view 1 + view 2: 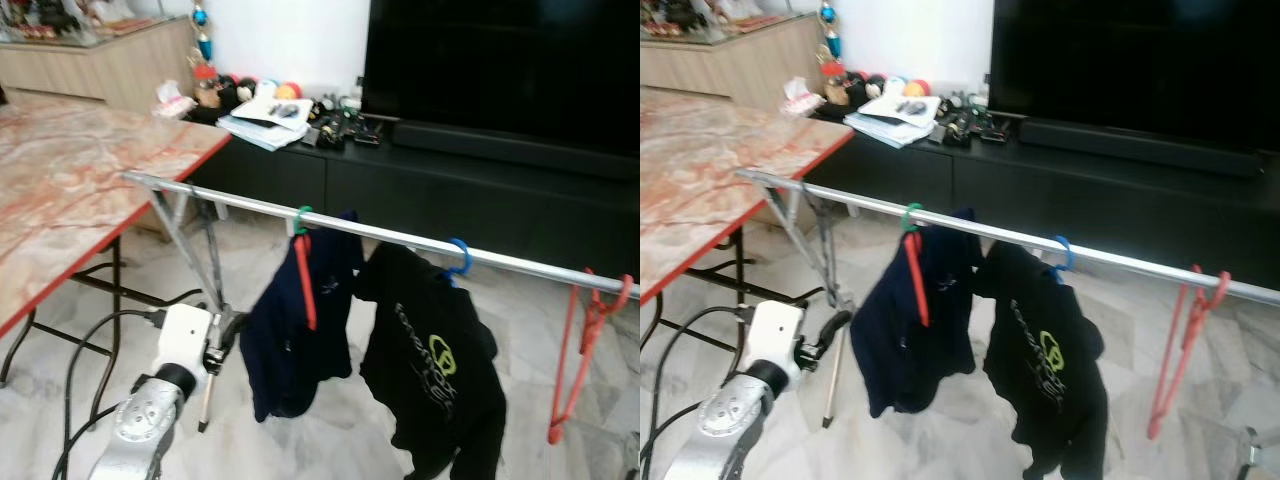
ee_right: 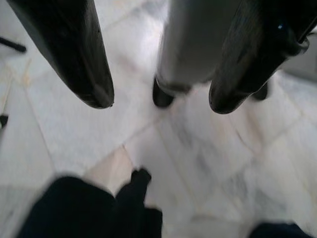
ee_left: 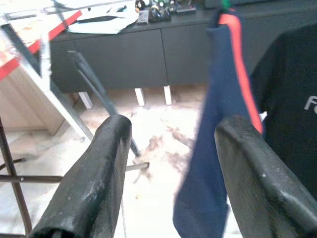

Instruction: Hang hanger

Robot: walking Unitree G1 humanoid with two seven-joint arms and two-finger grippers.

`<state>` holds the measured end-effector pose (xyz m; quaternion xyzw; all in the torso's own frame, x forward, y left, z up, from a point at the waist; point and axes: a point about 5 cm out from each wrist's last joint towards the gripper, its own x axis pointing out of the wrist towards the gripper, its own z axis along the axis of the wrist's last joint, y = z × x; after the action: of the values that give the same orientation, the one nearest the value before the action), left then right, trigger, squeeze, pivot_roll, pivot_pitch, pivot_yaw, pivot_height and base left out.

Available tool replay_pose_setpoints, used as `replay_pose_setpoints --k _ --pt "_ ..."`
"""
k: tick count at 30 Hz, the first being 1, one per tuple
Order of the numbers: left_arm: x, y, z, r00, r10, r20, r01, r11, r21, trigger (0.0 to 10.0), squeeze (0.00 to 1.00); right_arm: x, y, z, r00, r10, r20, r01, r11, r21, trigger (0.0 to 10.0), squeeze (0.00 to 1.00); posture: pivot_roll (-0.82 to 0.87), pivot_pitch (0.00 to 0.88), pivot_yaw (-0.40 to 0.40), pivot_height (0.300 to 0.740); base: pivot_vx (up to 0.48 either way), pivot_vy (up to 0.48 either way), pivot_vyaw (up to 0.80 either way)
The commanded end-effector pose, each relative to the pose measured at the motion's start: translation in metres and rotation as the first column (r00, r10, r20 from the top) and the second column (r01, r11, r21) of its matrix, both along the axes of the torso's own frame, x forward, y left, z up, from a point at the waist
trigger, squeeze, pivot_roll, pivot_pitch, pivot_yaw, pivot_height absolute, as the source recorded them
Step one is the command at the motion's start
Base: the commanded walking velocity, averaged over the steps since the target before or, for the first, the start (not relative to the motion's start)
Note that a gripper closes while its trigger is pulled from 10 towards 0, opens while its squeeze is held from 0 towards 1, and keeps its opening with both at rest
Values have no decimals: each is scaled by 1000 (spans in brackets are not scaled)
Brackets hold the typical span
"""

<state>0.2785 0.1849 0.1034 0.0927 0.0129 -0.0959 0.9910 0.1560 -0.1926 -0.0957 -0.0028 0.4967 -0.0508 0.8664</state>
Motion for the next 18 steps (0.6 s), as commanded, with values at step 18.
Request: replay_pose_setpoints --k 18 --pt "-2 -6 -2 998 -65 -8 65 998 14 10000 0 12 -4 5 1000 12 -5 -12 1000 -5 10000 0 47 19 -3 740 0 61 -482"
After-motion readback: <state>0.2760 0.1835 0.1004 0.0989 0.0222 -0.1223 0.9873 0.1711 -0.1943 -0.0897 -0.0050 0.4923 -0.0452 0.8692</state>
